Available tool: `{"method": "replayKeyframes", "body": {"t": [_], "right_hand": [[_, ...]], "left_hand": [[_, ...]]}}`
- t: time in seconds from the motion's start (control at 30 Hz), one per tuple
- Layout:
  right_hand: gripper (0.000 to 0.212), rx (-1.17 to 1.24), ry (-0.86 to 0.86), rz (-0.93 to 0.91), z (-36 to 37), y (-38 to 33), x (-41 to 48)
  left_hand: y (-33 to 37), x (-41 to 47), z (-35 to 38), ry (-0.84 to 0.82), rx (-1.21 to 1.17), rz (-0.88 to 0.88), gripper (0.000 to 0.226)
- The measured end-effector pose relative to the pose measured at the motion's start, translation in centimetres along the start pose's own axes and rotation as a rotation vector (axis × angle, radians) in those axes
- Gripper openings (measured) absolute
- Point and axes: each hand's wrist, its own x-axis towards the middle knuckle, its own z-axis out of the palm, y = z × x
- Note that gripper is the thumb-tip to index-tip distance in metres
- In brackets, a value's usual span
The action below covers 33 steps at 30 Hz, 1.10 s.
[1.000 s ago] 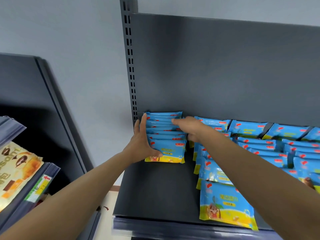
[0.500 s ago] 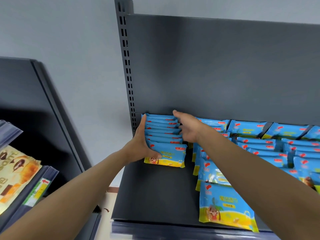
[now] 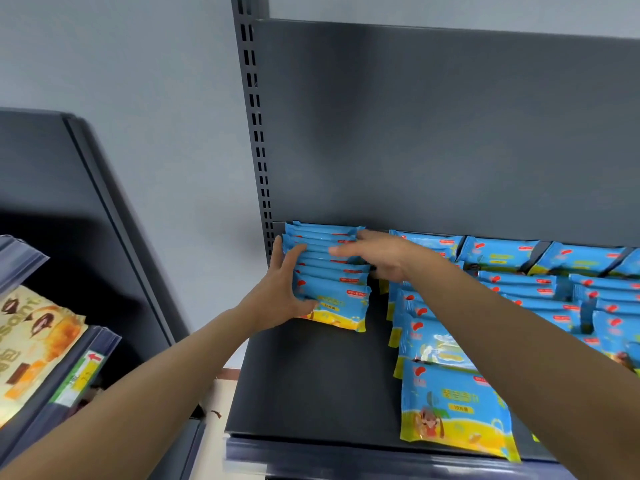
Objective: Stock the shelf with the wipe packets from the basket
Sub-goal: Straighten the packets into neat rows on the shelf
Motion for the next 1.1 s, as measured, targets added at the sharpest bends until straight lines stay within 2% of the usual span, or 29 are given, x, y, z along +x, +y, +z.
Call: {"method": "replayKeyframes", "body": {"t": [0.07, 0.13, 0.2, 0.3, 0.4, 0.57, 0.63, 0.67, 0.73, 0.8, 1.0, 1.1], "right_hand": [[0.103, -0.231, -0.058, 0.058, -0.4, 0.0, -0.8], [0.123, -0.408, -0.081, 0.108, -0.3, -0.1, -1.7], [0.12, -0.475, -0.051, 0.133, 0.5, 0.0, -2.4], [0.104, -0.403, 0.041, 0.103, 2.0, 0.6, -2.5], [0.083, -0.262, 0.06, 0.066, 2.4, 0.6, -2.4], [0.046, -0.075, 0.044, 0.017, 1.8, 1.1, -2.9], [0.049, -0.069, 0.071, 0.009, 1.9, 1.2, -3.1], [0.057, -0.103, 0.09, 0.0, 1.9, 1.2, -3.2], [0.078, -0.268, 0.142, -0.029, 1.9, 1.1, -3.4], [0.087, -0.431, 0.185, -0.061, 1.6, 1.0, -4.0], [0.079, -0.584, 0.243, -0.158, -0.4, 0.8, -5.2], [0.083, -0.652, 0.297, -0.165, -1.8, 0.9, -5.7]], "left_hand": [[0.1, -0.2, -0.1, 0.009, 0.035, -0.014, 0.095], [0.3, -0.3, -0.1, 0.002, 0.034, -0.039, 0.099], [0.2, -0.4, 0.0, -0.01, 0.004, -0.058, 0.111], [0.1, -0.8, 0.2, -0.011, -0.117, -0.049, 0.121], [-0.1, -1.2, 0.4, 0.041, -0.197, -0.022, 0.119], [-0.5, -1.4, 1.3, 0.162, -0.104, 0.014, 0.11], [-0.2, -1.3, 1.3, 0.166, -0.047, -0.013, 0.104], [-0.1, -1.2, 1.2, 0.162, -0.021, -0.027, 0.103], [0.2, -1.2, 0.9, 0.137, 0.004, -0.051, 0.104], [0.5, -1.3, 0.6, 0.097, -0.002, -0.059, 0.109], [1.0, -2.1, 0.4, 0.113, 0.041, -0.052, 0.113], [1.7, -2.6, 0.1, 0.169, 0.192, -0.049, 0.114]]}}
